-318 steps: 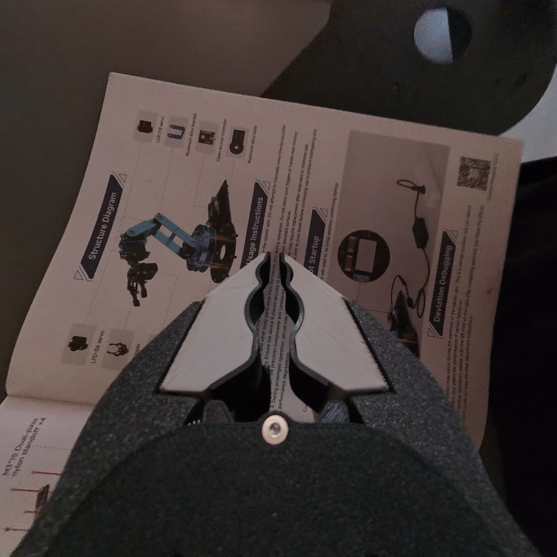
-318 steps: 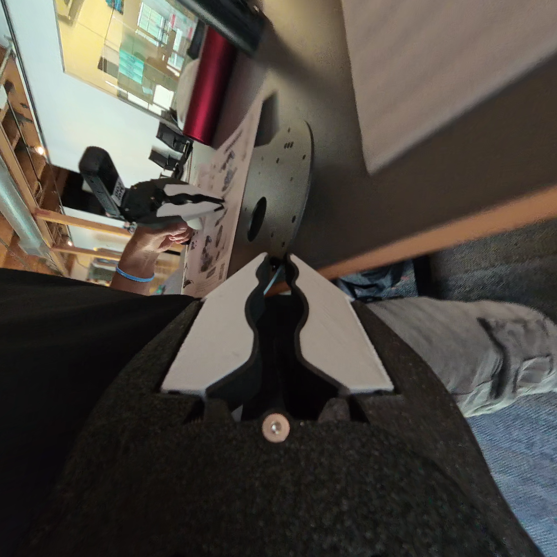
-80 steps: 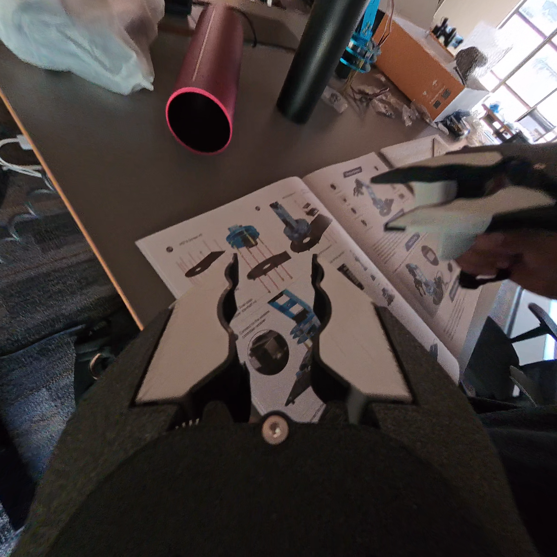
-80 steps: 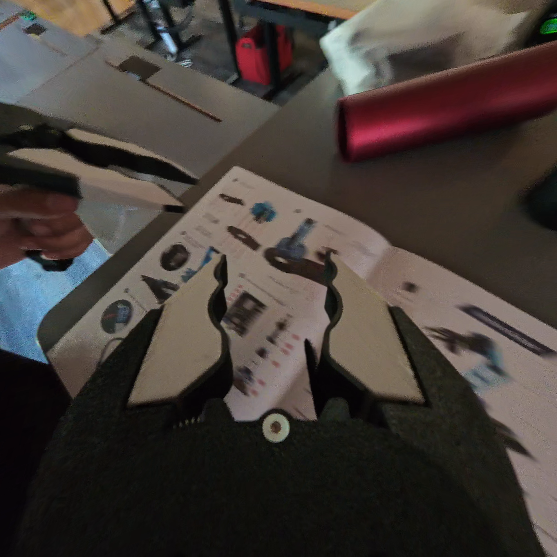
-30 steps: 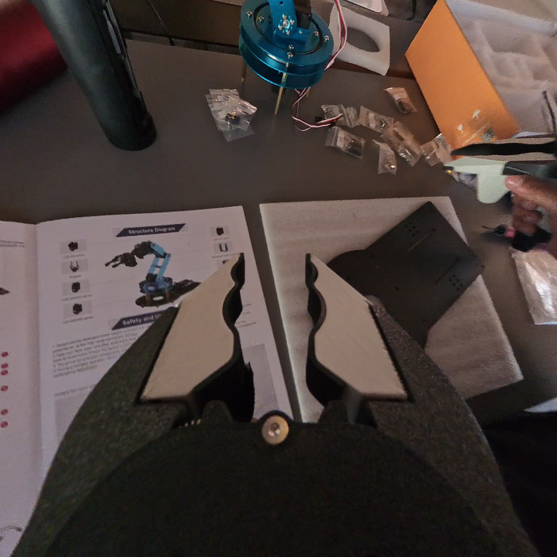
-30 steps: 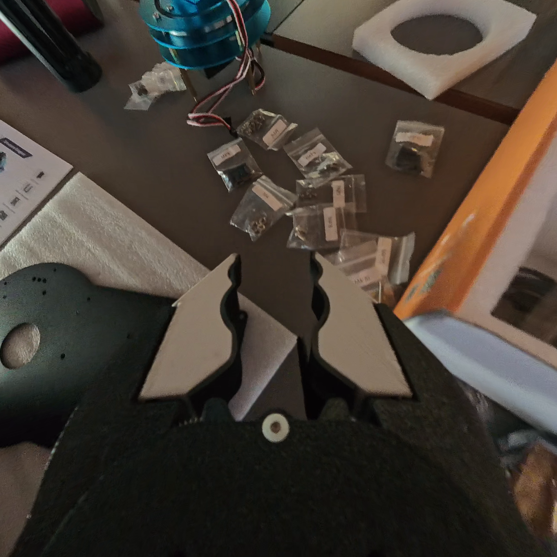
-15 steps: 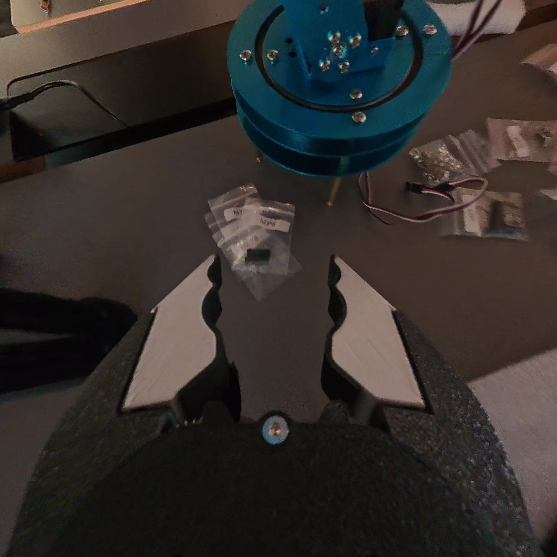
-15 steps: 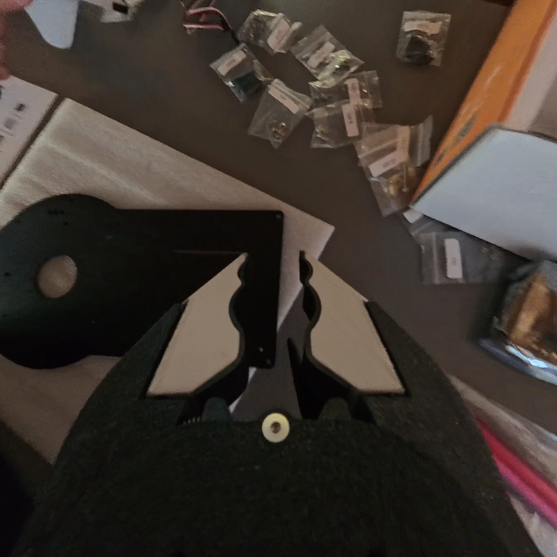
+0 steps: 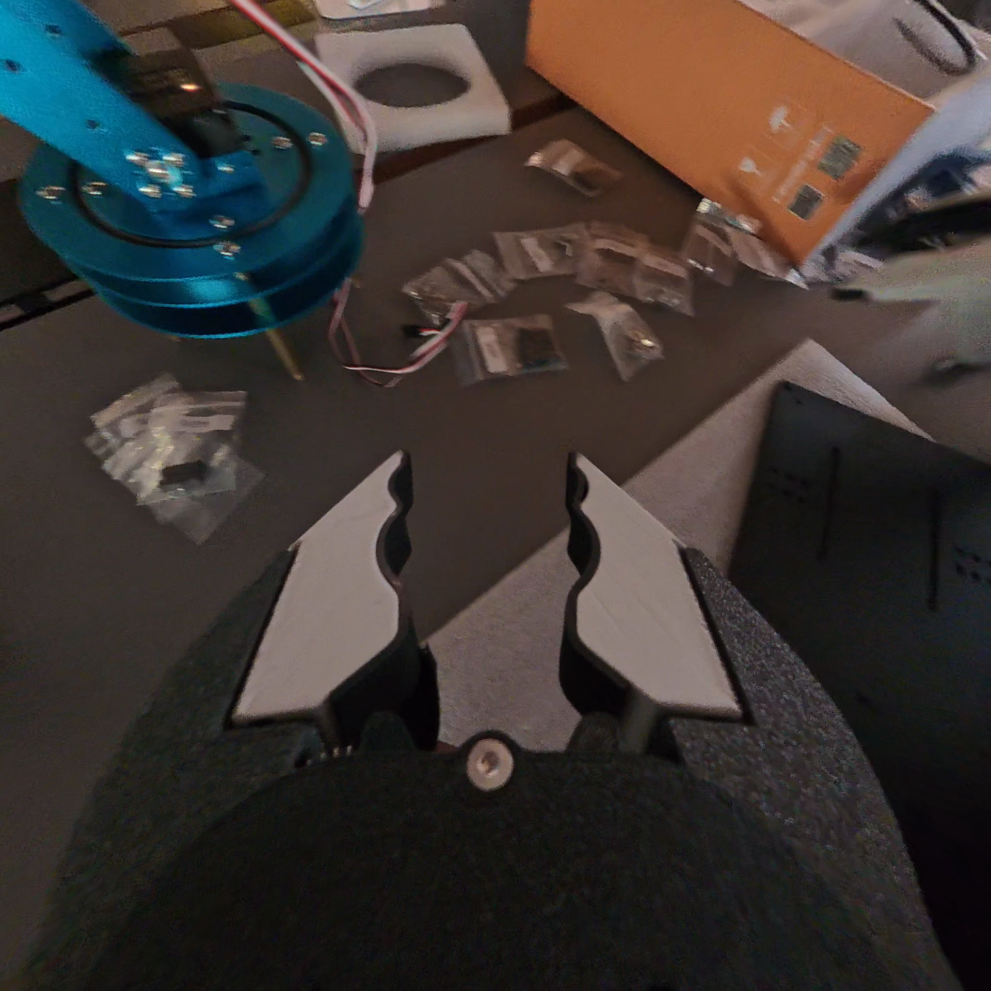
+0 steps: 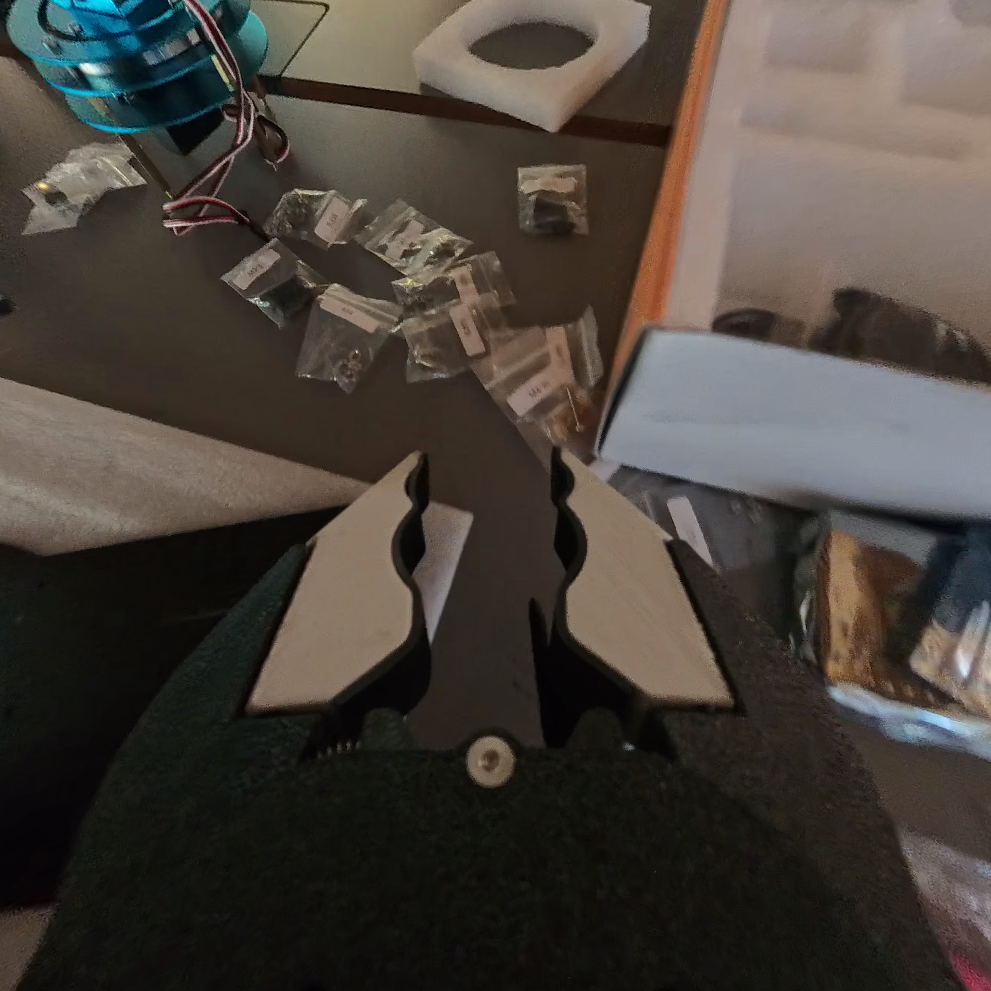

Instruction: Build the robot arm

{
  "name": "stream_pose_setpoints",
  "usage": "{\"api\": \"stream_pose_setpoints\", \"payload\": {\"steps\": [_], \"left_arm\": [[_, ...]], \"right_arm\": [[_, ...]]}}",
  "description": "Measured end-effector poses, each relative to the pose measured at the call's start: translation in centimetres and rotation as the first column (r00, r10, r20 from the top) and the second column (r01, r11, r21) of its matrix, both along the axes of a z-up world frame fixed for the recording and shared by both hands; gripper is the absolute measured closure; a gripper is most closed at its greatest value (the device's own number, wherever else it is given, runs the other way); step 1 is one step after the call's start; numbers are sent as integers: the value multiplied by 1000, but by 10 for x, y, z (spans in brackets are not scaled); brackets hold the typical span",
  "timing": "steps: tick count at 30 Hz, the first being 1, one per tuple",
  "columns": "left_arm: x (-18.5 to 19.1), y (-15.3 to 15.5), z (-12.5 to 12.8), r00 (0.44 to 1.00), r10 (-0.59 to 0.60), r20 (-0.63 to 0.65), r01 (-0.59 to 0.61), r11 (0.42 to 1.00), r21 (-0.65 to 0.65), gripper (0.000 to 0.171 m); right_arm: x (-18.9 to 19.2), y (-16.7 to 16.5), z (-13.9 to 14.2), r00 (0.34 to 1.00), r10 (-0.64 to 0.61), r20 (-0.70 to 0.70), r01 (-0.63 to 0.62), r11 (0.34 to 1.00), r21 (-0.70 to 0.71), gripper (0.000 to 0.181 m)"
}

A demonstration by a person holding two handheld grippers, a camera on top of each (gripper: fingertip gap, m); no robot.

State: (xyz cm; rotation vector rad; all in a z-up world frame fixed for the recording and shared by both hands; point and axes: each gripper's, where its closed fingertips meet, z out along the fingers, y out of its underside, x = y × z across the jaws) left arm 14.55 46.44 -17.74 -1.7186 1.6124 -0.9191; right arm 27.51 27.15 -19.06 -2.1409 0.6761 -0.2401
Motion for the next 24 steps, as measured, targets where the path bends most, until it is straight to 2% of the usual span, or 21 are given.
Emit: {"api": "stream_pose_setpoints", "payload": {"steps": [4, 6, 7, 9, 13, 20, 22, 24], "left_arm": [[-14, -31, -7, 998, -60, -27, 60, 998, 4, 119], [-19, -39, -12, 997, -65, -51, 64, 998, -19, 119], [-21, -41, -13, 996, -64, -57, 62, 997, -38, 119], [-23, -43, -13, 997, -54, -62, 49, 996, -79, 119], [-23, -40, -11, 998, -32, -61, 25, 992, -120, 119], [-16, -28, -8, 998, -11, -66, 4, 994, -113, 119], [-16, -26, -6, 998, -8, -67, 0, 993, -118, 119], [-17, -25, -5, 997, -8, -76, -1, 993, -118, 119]], "right_arm": [[16, 27, -17, 998, 38, 59, -32, 994, -107, 136], [10, 32, -37, 996, 82, -30, -85, 982, -168, 137], [4, 36, -41, 991, 108, -74, -118, 982, -147, 134], [-5, 42, -39, 983, 135, -127, -144, 987, -66, 146], [-19, 49, -36, 957, 167, -235, -168, 986, 16, 143], [-45, 69, -34, 905, 282, -318, -286, 958, 35, 145], [-55, 73, -27, 886, 311, -343, -307, 949, 69, 145], [-61, 71, -13, 896, 317, -310, -292, 948, 128, 149]]}}
